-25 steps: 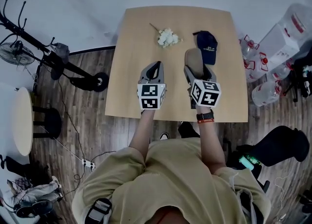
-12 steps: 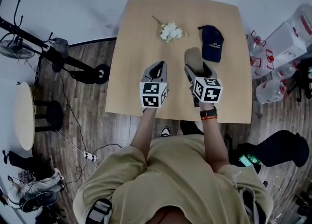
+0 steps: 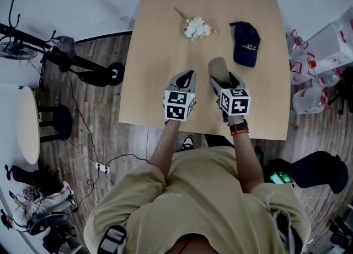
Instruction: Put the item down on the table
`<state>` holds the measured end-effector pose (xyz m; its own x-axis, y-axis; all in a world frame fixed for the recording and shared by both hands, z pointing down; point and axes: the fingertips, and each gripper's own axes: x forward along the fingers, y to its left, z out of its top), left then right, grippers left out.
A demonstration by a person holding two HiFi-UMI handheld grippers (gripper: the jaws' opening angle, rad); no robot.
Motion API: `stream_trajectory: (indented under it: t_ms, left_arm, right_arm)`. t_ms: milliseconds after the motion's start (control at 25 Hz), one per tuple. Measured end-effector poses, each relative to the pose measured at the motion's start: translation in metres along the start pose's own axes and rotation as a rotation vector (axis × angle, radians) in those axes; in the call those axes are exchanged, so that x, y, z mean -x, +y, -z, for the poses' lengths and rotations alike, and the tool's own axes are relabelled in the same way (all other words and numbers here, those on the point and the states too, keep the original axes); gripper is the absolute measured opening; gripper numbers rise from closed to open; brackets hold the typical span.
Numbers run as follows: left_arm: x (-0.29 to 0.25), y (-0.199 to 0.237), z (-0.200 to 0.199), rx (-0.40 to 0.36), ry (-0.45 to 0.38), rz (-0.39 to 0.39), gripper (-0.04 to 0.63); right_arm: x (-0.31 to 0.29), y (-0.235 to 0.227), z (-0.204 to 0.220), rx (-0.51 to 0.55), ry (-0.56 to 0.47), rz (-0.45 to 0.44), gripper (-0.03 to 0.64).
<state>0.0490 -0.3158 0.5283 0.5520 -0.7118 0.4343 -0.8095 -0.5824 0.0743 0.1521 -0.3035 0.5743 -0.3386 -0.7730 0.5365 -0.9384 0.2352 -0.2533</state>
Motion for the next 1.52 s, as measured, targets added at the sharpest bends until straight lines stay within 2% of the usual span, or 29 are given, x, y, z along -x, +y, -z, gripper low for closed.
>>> stream_trajectory:
  t_ms: [480, 840, 1160, 1520]
  left_arm:
    - [-0.018, 0.017, 0.023, 0.026, 0.058, 0.016, 0.023]
    - [-0.032, 0.044, 0.035, 0.065, 0.095, -0.001, 0.023]
    - [-0.047, 0.043, 0.041, 0.081, 0.098, 0.046, 0.023]
    - [-0.058, 0.050, 0.055, 0.101, 0.134, 0.035, 0.023]
  right_arm:
    - [-0.048, 0.010, 0.027, 0.110, 0.122, -0.082, 0.359]
    - [-0.081, 0.008, 0.030, 0.280, 0.193, -0.157, 0.359]
    - [-0.109, 0.015, 0.032, 0.452, 0.233, -0.295, 0.360]
    - [-0.124, 0.025, 0.055, 0.656, 0.321, -0.456, 0.359]
